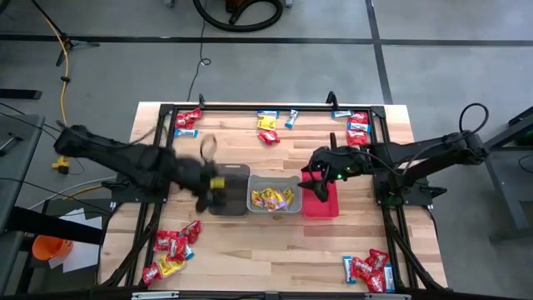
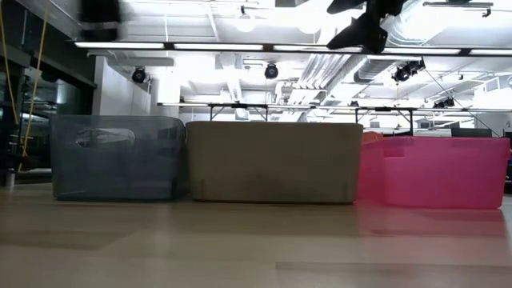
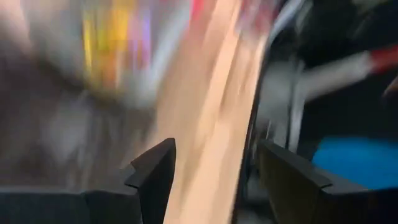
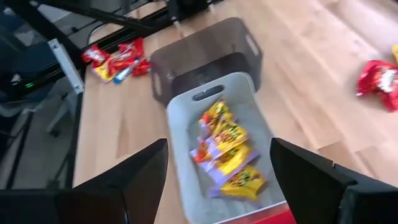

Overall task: Sort candy
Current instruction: Put the yellow candy into the gray bin

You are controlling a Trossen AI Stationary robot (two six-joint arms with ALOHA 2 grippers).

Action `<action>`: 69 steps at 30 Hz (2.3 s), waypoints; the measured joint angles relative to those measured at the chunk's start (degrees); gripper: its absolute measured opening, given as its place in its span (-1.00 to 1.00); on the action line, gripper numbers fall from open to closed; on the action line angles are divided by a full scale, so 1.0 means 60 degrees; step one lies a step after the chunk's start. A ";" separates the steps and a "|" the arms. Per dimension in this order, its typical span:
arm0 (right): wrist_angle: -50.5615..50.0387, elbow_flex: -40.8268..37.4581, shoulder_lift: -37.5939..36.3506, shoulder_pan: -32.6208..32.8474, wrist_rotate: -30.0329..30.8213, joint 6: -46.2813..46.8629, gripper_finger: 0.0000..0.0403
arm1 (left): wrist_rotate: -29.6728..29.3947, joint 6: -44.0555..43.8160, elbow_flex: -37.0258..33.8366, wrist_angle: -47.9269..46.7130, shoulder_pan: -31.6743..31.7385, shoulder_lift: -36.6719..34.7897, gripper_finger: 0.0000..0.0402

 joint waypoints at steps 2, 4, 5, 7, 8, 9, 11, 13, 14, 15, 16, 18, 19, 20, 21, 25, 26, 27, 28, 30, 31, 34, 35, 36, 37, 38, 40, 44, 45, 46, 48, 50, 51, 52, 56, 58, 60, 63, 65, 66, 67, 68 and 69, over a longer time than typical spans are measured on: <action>-0.0004 0.0000 0.0000 -0.0222 0.0003 -0.0210 0.38 | 0.0345 -0.1268 0.0194 -0.1100 -0.0972 0.0560 0.05; -0.0003 0.0000 0.0000 -0.0462 0.0000 -0.0414 0.38 | 0.0777 -0.2760 0.0227 -0.1747 -0.1899 0.1124 0.05; -0.0003 0.0000 0.0000 -0.0581 -0.0001 -0.0490 0.38 | 0.0986 -0.3511 0.0227 -0.1960 -0.2355 0.1444 0.05; -0.0003 0.0000 0.0000 -0.0819 -0.0001 -0.0587 0.38 | 0.1330 -0.4875 0.0219 -0.2039 -0.3181 0.2061 0.05; -0.0003 0.0000 0.0000 -0.0931 -0.0004 -0.0604 0.38 | 0.1436 -0.5470 0.0219 -0.1942 -0.3569 0.2352 0.05; -0.0003 0.0000 0.0000 -0.1039 -0.0004 -0.0618 0.38 | 0.1479 -0.6046 0.0219 -0.1808 -0.3940 0.2648 0.05; -0.0003 0.0000 0.0000 -0.1235 -0.0004 -0.0633 0.38 | 0.1604 -0.7098 0.0219 -0.1428 -0.4535 0.3170 0.05; -0.0003 0.0000 0.0000 -0.1406 -0.0057 -0.0726 0.38 | 0.1892 -0.8036 0.0219 -0.1077 -0.4997 0.3631 0.05; -0.0003 0.0000 0.0000 -0.1485 -0.0124 -0.0777 0.38 | 0.2037 -0.8466 0.0219 -0.0938 -0.5189 0.3844 0.05; -0.0003 0.0000 0.0000 -0.1559 -0.0201 -0.0796 0.38 | 0.2115 -0.8834 0.0223 -0.0820 -0.5367 0.4039 0.05; -0.0003 0.0000 0.0000 -0.1628 -0.0255 -0.0837 0.38 | 0.2157 -0.9177 0.0219 -0.0719 -0.5529 0.4234 0.05; -0.0003 0.0000 0.0000 -0.1746 -0.0378 -0.0877 0.38 | 0.2282 -0.9716 0.0223 -0.0649 -0.5796 0.4571 0.05; -0.0003 0.0000 0.0000 -0.1793 -0.0398 -0.0877 0.38 | 0.2415 -0.9892 0.0223 -0.0677 -0.5885 0.4745 0.05; -0.0003 0.0000 0.0000 -0.1839 -0.0401 -0.0877 0.38 | 0.2547 -1.0025 0.0223 -0.0709 -0.5972 0.4909 0.05; -0.0003 0.0000 0.0000 -0.1883 -0.0401 -0.0877 0.38 | 0.2614 -1.0158 0.0223 -0.0727 -0.6058 0.5076 0.05; -0.0003 0.0000 0.0000 -0.1942 -0.0401 -0.0877 0.38 | 0.2660 -1.0659 0.0223 -0.0592 -0.6308 0.5612 0.05; -0.0003 0.0000 0.0000 -0.1947 -0.0401 -0.0877 0.38 | 0.2662 -1.0676 0.0223 -0.0558 -0.6332 0.5726 0.05; -0.0003 0.0000 0.0000 -0.1951 -0.0399 -0.0877 0.38 | 0.2663 -1.0679 0.0223 -0.0542 -0.6352 0.5835 0.05; -0.0003 0.0000 0.0000 -0.1947 -0.0400 -0.0877 0.38 | 0.2659 -1.0680 0.0223 -0.0548 -0.6357 0.5949 0.05; -0.0003 0.0000 0.0000 -0.1947 -0.0397 -0.0877 0.38 | 0.2653 -1.0679 0.0223 -0.0563 -0.6353 0.6170 0.05; -0.0003 0.0000 0.0000 -0.1947 -0.0397 -0.0877 0.38 | 0.2646 -1.0679 0.0223 -0.0564 -0.6353 0.6275 0.05; -0.0003 0.0000 0.0000 -0.1947 -0.0397 -0.0877 0.38 | 0.2634 -1.0676 0.0223 -0.0560 -0.6353 0.6537 0.05; -0.0003 0.0000 0.0002 -0.1947 -0.0398 -0.0877 0.38 | 0.2643 -1.0665 0.0223 -0.0550 -0.6353 0.6623 0.04; -0.0003 0.0000 0.0004 -0.1947 -0.0397 -0.0877 0.38 | 0.2667 -1.0596 0.0227 -0.0503 -0.6353 0.6683 0.02; -0.0003 0.0000 0.0004 -0.1947 -0.0397 -0.0877 0.38 | 0.2679 -1.0529 0.0234 -0.0448 -0.6353 0.6727 -0.02; -0.0003 -0.0004 0.0004 -0.1947 -0.0397 -0.0877 0.38 | 0.2712 -1.0456 0.0237 -0.0379 -0.6353 0.6773 -0.07; -0.0003 -0.0004 0.0004 -0.1947 -0.0397 -0.0877 0.38 | 0.2737 -1.0354 0.0237 -0.0233 -0.6353 0.6794 -0.23; -0.0003 -0.0004 0.0004 -0.1947 -0.0397 -0.0881 0.38 | 0.2577 -1.0019 0.0230 -0.0203 -0.6354 0.6636 -0.75; -0.0003 -0.0004 0.0004 -0.1947 -0.0397 -0.0944 0.38 | 0.2483 -0.9907 0.0229 -0.0192 -0.6353 0.6562 -0.87; -0.0003 -0.0004 0.0004 -0.1947 -0.0396 -0.1003 0.38 | 0.2440 -0.9824 0.0223 -0.0181 -0.6353 0.6462 -0.93; -0.0003 -0.0004 0.0004 -0.1947 -0.0397 -0.1027 0.38 | 0.2447 -0.9458 0.0216 -0.0199 -0.6342 0.6138 -0.93; -0.0003 -0.0004 0.0004 -0.1947 -0.0397 -0.1028 0.38 | 0.2465 -0.8913 0.0216 -0.0176 -0.6312 0.5648 -0.94; -0.0003 -0.0004 0.0004 -0.1947 -0.0397 -0.1047 0.38 | 0.2466 -0.8572 0.0216 -0.0188 -0.6293 0.5348 -0.96; -0.0004 -0.0004 0.0004 -0.1947 -0.0396 -0.1114 0.38 | 0.2473 -0.8248 0.0216 -0.0195 -0.6272 0.5008 -0.98; -0.0003 -0.0004 0.0004 -0.1947 -0.0397 -0.1271 0.38 | 0.2511 -0.6943 0.0216 -0.0116 -0.6206 0.3407 -0.98; -0.0003 -0.0004 0.0004 -0.1947 -0.0397 -0.1271 0.38 | 0.2528 -0.6397 0.0219 -0.0072 -0.6127 0.2583 -0.99; -0.0003 -0.0004 0.0004 -0.1947 -0.0395 -0.1271 0.38 | 0.2486 -0.5974 0.0219 -0.0102 -0.5996 0.1854 -1.00; -0.0003 -0.0004 0.0004 -0.1947 -0.0394 -0.1271 0.38 | 0.1631 -0.5138 0.0219 -0.0223 -0.5644 0.0963 -1.00; 0.0000 -0.0004 0.0006 -0.1947 -0.0397 -0.1267 0.38 | 0.0417 -0.4421 0.0219 -0.0423 -0.5194 0.0537 -1.00; 0.0011 -0.0004 0.0005 -0.1947 -0.0397 -0.1246 0.38 | -0.0178 -0.3927 0.0219 -0.0482 -0.4899 0.0392 -1.00; 0.0044 -0.0007 0.0007 -0.1947 -0.0401 -0.1242 0.38 | -0.0723 -0.3312 0.0219 -0.0476 -0.4535 0.0305 -1.00; 0.0105 -0.0007 0.0007 -0.1945 -0.0418 -0.1239 0.38 | -0.1129 -0.2580 0.0219 -0.0448 -0.4092 0.0247 -1.00; 0.0187 -0.0007 0.0007 -0.1943 -0.0462 -0.1235 0.38 | -0.1402 -0.1759 0.0219 -0.0423 -0.3585 0.0237 -1.00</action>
